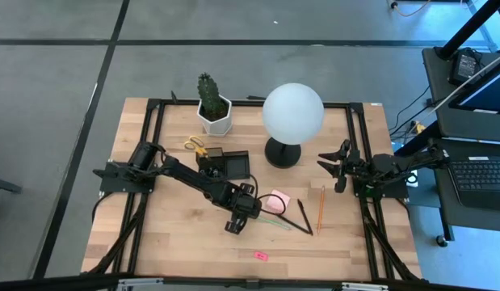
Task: Pick and place office supplies into organizer
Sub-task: Put the light blue pencil into the black desk organizer
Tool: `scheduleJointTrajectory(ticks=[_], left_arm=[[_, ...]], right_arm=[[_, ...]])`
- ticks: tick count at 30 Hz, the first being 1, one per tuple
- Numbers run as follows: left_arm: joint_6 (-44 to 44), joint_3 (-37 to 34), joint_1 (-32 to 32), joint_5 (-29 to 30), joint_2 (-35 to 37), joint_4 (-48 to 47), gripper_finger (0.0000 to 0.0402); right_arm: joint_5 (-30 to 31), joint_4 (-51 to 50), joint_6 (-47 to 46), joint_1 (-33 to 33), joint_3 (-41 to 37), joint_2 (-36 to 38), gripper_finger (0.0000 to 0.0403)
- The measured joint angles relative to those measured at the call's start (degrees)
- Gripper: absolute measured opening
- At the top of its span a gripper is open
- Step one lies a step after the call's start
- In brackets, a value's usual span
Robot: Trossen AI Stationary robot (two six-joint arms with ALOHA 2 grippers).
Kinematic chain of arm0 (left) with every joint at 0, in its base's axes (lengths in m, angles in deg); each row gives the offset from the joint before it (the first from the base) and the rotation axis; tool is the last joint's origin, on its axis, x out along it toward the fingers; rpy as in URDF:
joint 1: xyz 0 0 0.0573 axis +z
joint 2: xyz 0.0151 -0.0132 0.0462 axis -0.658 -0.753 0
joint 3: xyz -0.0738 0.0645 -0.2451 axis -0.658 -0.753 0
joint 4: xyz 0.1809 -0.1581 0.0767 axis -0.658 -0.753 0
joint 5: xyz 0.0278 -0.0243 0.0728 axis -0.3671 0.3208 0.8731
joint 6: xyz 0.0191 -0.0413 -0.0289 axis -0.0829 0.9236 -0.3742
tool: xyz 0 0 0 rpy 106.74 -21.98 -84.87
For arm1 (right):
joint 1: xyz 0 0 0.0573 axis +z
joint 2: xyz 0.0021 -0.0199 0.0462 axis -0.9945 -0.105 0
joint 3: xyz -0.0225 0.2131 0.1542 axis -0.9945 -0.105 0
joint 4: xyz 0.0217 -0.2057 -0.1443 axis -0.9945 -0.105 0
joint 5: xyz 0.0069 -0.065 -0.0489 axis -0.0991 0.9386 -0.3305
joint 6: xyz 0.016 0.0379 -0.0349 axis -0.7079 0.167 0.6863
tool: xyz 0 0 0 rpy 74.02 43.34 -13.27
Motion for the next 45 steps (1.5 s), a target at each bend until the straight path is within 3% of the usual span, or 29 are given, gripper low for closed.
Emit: scheduleJointTrajectory(ticks=[7, 29, 40, 45], left_arm=[[1.23, -0.11, -1.12, 1.59, 0.58, -1.08, 0.001], [5.52, -0.25, -1.35, -0.77, 3.32, -7.28, 0.0008], [10.54, -0.09, -1.35, -3.0, 3.45, -14.7, 0.0039], [13.09, -0.04, -1.32, -5.03, 3.5, -18.31, 0.0032]], right_arm=[[0.02, 0.0, 0.22, 0.0, 0.0, 0.01, 0.0126], [0.04, 0.0, 0.39, 0.0, 0.0, 0.02, 0.0126], [0.02, 0.0, 0.61, 0.0, 0.0, 0.0, 0.0127], [0.02, 0.0, 0.59, 0.0, 0.0, 0.02, 0.0127]])
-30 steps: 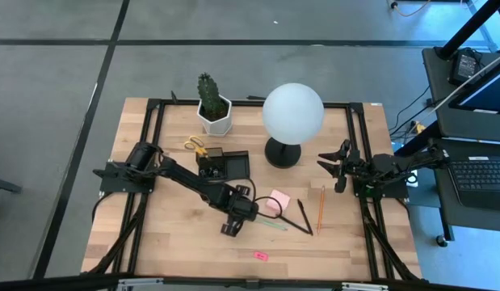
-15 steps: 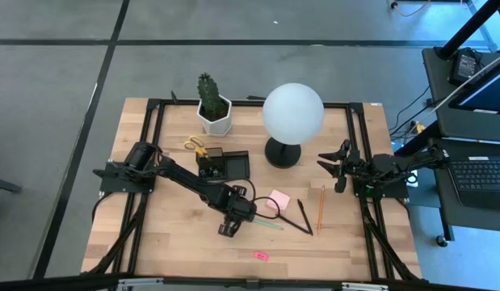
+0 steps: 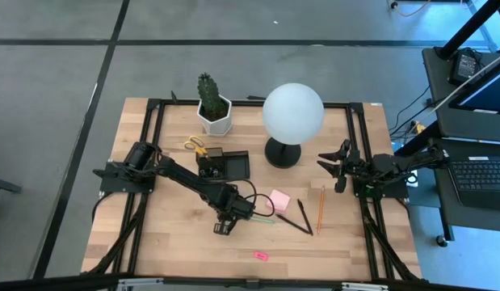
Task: Pick and place office supplies into organizer
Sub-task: Put the light blue pencil into the black desk organizer
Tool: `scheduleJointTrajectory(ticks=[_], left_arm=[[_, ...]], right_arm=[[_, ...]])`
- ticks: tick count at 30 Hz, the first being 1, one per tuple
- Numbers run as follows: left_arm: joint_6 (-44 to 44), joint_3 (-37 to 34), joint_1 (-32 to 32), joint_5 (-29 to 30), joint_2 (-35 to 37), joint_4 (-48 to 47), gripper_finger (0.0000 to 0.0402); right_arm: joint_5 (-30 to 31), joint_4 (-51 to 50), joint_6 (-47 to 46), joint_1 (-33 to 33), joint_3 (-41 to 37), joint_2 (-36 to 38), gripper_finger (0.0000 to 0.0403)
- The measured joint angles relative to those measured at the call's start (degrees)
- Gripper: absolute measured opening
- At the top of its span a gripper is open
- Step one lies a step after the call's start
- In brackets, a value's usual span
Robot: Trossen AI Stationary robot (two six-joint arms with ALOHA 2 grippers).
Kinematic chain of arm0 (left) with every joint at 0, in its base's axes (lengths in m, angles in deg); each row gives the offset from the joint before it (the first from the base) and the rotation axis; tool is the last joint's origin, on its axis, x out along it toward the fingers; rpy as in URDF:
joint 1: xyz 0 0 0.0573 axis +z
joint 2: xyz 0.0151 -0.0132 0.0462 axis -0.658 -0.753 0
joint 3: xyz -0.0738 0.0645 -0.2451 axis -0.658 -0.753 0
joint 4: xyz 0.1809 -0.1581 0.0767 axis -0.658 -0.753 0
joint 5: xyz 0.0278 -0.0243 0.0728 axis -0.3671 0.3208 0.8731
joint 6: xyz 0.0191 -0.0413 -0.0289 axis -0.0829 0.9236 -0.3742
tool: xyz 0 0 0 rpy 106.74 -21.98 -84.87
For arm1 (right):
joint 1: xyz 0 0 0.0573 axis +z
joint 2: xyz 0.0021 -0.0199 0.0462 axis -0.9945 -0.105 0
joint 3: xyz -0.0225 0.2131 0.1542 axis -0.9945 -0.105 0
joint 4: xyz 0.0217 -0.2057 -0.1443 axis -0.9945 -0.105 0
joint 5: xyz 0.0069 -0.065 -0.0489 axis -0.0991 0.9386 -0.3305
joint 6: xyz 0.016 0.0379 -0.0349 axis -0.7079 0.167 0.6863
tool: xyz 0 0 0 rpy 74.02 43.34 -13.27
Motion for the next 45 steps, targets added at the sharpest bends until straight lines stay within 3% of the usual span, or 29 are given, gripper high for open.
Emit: scheduleJointTrajectory(ticks=[6, 15, 32, 45], left_arm=[[5.88, -0.01, 0.0, -3.19, 0.01, -3.93, 0.002], [7.55, -0.09, -0.11, -2.73, -0.02, -4.01, 0.0077], [9.42, -0.11, -1.04, -2.87, -0.05, -3.55, 0.0117], [11.13, -0.16, -5.21, 3.95, -0.04, -3.34, 0.0102]], right_arm=[[0.01, 0.0, 0.0, 0.0, 0.0, 0.0, 0.0127], [0.0, 0.0, -0.13, 0.0, 0.0, 0.01, 0.0127], [0.0, 0.0, -0.04, 0.0, 0.0, 0.0, 0.0126], [0.0, 0.0, -0.03, 0.0, 0.0, -0.01, 0.0126]])
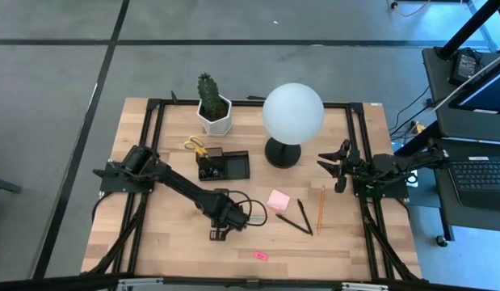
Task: Pick and place office supplies into organizer
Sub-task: Put the light blue pencil into the black desk organizer
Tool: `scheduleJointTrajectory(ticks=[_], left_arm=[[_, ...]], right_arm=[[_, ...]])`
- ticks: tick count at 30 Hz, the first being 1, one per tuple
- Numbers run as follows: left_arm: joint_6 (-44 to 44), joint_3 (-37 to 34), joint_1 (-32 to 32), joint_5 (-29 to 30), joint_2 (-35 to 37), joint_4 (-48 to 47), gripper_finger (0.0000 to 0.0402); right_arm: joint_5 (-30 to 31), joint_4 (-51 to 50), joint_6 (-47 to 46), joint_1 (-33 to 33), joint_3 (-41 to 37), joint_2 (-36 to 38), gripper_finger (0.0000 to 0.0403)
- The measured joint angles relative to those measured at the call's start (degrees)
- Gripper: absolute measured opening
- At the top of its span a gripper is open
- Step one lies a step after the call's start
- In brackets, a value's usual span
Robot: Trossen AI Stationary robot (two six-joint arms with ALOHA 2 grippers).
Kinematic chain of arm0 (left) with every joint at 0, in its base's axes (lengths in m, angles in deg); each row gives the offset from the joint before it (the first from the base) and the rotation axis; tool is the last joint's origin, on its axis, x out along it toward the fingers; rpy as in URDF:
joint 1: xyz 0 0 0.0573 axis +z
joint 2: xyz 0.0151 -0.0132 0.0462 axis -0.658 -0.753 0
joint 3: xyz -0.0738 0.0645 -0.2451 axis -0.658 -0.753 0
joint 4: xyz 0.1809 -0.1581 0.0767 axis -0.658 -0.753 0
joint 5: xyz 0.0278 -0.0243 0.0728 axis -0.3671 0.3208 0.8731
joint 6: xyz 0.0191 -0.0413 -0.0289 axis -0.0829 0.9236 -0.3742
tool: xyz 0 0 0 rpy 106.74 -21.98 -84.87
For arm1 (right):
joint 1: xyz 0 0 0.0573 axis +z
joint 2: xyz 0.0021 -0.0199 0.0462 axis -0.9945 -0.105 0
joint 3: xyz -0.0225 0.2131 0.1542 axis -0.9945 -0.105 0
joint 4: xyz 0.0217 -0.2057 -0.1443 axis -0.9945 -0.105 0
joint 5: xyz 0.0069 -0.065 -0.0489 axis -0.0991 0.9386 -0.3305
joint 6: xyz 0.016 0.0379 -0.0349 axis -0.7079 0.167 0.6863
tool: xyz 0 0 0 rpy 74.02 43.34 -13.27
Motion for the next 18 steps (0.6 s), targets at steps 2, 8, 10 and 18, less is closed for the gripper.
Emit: scheduleJointTrajectory(ticks=[2, 8, 10, 18], left_arm=[[0.9, -0.58, -0.44, 0.47, 0.0, 0.91, 0.0099], [3.35, -4.6, -1.39, 1.21, 0.84, 6.48, 0.0091], [4.85, -5.53, -1.84, 2.1, 1.31, 7.47, 0.009], [7.38, -10.8, -3.89, 7.29, 5.63, 14.86, 0.009]], right_arm=[[0.0, 0.0, -0.1, 0.0, 0.0, 0.02, 0.0126], [0.0, -0.01, -0.42, 0.0, 0.0, 0.0, 0.0126], [0.0, 0.0, -0.43, 0.0, 0.0, 0.01, 0.0126], [0.0, -0.02, -0.56, 0.0, 0.0, 0.02, 0.0126]])
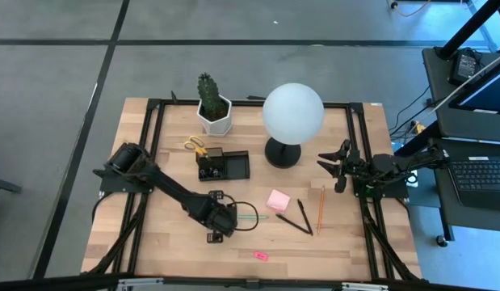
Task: Pick and place office supplies into organizer
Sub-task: Put the light blue pencil into the black desk organizer
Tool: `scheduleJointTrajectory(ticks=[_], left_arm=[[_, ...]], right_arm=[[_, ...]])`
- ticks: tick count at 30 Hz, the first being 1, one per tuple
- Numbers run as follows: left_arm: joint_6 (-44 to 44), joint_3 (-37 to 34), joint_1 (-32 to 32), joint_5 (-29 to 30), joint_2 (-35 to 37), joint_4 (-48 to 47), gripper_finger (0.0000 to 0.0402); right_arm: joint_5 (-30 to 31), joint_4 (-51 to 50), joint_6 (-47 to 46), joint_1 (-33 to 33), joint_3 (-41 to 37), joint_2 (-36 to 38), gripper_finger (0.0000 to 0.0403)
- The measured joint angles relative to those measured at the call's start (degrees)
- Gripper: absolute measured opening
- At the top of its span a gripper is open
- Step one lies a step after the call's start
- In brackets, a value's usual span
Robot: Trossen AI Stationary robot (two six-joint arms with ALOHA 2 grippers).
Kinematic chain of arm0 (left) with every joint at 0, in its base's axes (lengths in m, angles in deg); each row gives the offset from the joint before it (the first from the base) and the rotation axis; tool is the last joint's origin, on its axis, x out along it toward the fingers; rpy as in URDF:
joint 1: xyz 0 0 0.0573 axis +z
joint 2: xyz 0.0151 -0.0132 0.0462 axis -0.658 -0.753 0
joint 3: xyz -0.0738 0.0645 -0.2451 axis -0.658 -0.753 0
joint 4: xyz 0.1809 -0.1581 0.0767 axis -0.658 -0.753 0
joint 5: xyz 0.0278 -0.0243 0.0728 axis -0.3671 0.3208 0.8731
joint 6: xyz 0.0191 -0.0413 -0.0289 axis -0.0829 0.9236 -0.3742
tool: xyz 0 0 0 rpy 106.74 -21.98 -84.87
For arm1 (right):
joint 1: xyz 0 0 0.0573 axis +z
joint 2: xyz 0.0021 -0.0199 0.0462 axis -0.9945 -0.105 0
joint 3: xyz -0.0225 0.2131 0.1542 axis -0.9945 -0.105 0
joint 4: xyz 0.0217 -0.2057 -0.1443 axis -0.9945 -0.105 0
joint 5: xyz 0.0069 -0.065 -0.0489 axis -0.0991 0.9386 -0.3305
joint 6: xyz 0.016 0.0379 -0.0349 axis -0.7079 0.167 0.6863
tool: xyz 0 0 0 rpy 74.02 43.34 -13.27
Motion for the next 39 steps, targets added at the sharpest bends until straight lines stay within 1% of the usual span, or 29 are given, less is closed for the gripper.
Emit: scheduleJointTrajectory(ticks=[5, 11, 14, 17, 22, 25, 31, 39], left_arm=[[3.16, -8.35, -0.41, 1.94, 4.16, 11.42, 0.0087], [3.43, -17.3, -0.48, 4.61, 8.21, 26.23, 0.0086], [3.43, -21.96, -0.71, 5.61, 9.35, 35.43, 0.0086], [3.92, -26.28, -1.49, 7.84, 9.35, 43.78, 0.0086], [5.81, -32.4, -4.17, 13.71, 9.23, 55.02, 0.0086], [5.29, -34.77, -6.0, 17.19, 9.23, 58.78, 0.0085], [5.54, -36.87, -9.18, 24.86, 8.37, 60.73, 0.0082], [6.75, -38.44, -10.89, 31.37, 0.91, 73.46, 0.0081]], right_arm=[[0.0, -0.01, -0.02, 0.0, 0.0, 0.0, 0.0126], [0.01, 0.0, -0.02, 0.0, 0.0, 0.0, 0.0126], [0.01, 0.0, -0.02, 0.0, 0.0, 0.0, 0.0126], [0.0, 0.0, 0.02, 0.0, 0.0, 0.0, 0.0126], [0.02, 0.0, 0.06, 0.0, 0.0, 0.0, 0.0126], [0.02, 0.0, 0.08, 0.0, 0.0, 0.0, 0.0126], [0.02, 0.02, 0.02, 0.0, 0.0, 0.0, 0.0127], [0.04, 0.04, 0.0, 0.0, 0.0, 0.0, 0.0127]])
